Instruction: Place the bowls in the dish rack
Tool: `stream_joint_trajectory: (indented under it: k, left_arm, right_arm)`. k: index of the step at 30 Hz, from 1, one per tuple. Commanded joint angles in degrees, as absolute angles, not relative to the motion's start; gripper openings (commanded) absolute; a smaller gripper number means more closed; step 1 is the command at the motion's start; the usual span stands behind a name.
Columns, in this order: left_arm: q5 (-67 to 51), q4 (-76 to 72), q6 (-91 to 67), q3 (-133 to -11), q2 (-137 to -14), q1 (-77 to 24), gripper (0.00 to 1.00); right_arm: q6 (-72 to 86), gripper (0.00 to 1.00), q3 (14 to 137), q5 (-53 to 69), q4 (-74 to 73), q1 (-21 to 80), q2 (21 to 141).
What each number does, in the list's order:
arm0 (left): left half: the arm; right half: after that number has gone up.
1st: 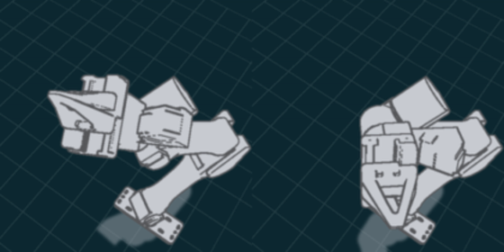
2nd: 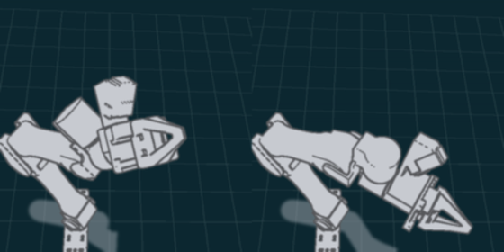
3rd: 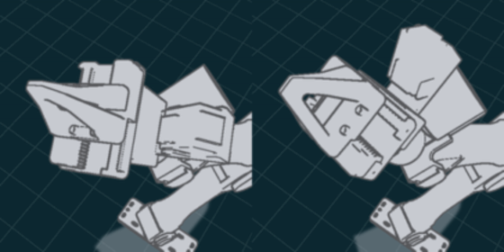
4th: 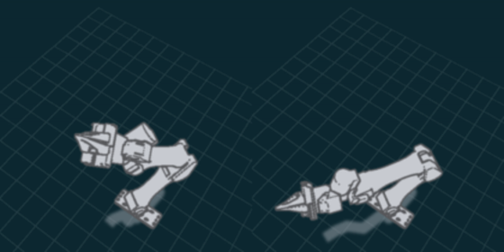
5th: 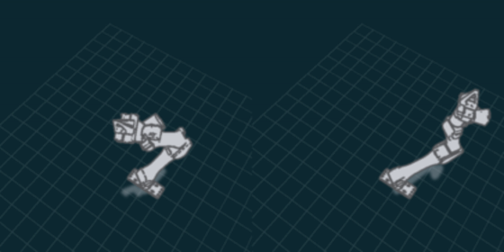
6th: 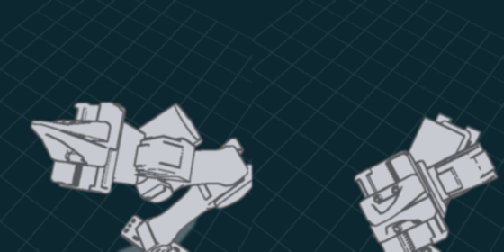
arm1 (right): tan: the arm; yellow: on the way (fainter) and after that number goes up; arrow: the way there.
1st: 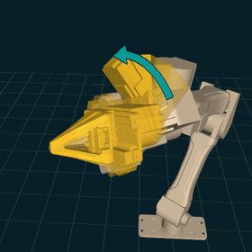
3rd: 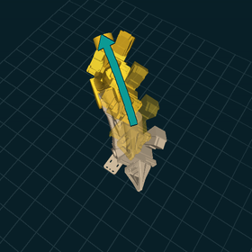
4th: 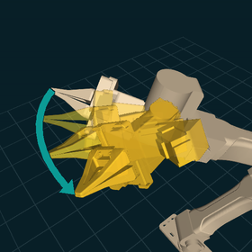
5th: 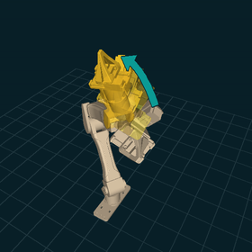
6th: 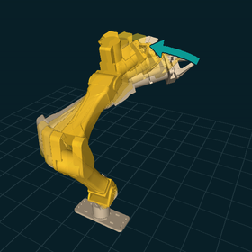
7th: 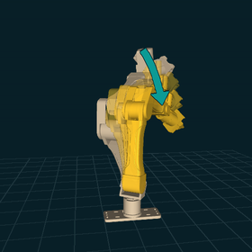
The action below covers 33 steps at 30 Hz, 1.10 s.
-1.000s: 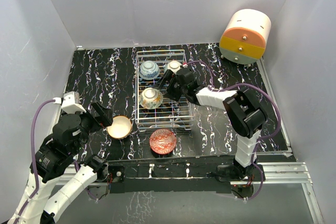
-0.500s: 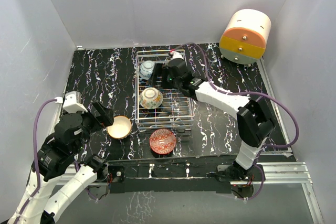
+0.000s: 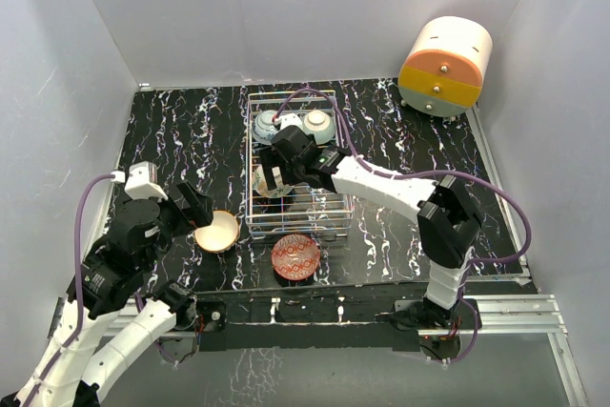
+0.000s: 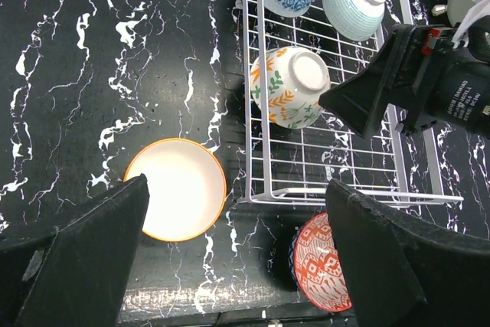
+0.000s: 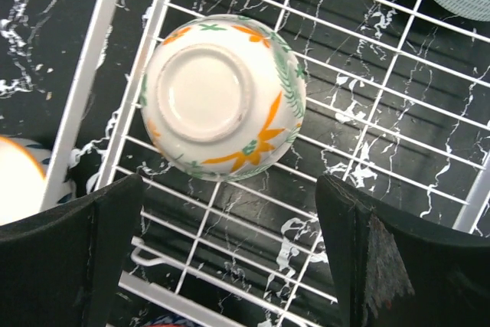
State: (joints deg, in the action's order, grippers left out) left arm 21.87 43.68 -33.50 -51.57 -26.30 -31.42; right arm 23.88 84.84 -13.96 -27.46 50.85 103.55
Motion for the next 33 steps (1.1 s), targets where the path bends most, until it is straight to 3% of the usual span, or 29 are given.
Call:
stream_joint_trajectory:
  k: [1,9,33]
  left_arm:
    - [21.9,42.6,-33.2,-51.2,-26.9,-31.5,0.97]
    - [23.3,43.6,-33.2,-51.4,-26.3,-31.5,0.97]
    - [24.6,43.7,-32.8,-51.4,-26.2,-31.5,0.97]
  right_arm:
    - [21.1,0.99,86.3,-15.3,-26.6,50.5,105.3]
    - [20.3,0.99,87.0,-8.8,-21.5,49.9,109.7]
    - [21.2,0.99,93.4,-8.0,-9.0,43.6,119.6]
